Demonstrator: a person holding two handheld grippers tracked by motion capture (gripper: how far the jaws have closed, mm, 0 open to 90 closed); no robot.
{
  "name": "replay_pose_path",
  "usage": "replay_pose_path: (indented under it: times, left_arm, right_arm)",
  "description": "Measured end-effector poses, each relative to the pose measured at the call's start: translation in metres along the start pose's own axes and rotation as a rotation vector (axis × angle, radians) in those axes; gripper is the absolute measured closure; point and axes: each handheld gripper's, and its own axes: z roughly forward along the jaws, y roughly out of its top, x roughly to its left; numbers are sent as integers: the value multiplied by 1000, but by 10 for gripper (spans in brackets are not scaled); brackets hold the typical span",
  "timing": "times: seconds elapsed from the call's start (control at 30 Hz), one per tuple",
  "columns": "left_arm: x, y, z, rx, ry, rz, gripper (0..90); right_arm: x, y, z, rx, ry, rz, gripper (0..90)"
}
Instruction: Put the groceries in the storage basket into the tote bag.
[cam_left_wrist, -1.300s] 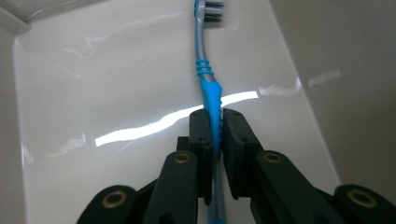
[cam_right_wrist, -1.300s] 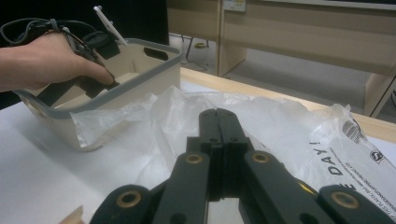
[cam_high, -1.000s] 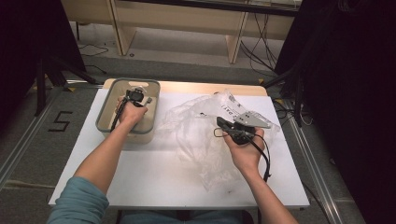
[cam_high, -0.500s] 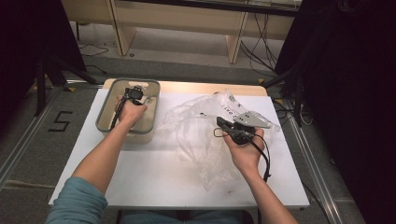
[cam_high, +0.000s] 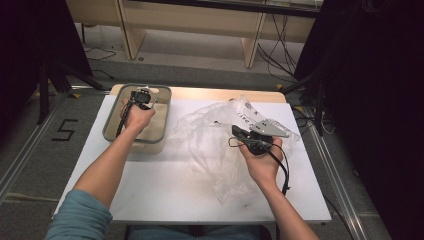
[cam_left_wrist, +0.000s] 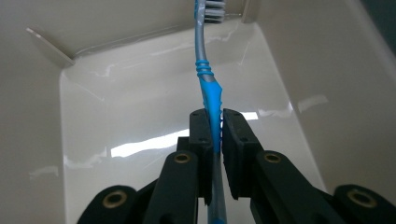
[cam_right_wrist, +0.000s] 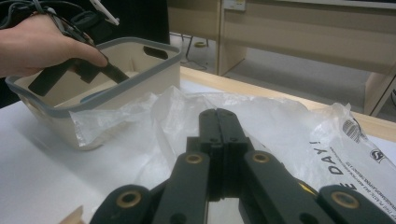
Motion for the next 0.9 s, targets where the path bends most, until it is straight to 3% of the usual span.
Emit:
replay_pose_path:
  times: [0.9]
  left_arm:
    - [3, 3, -21, -49, -17, -7, 824]
  right_arm:
    - [0, 0, 0, -1, -2, 2, 900]
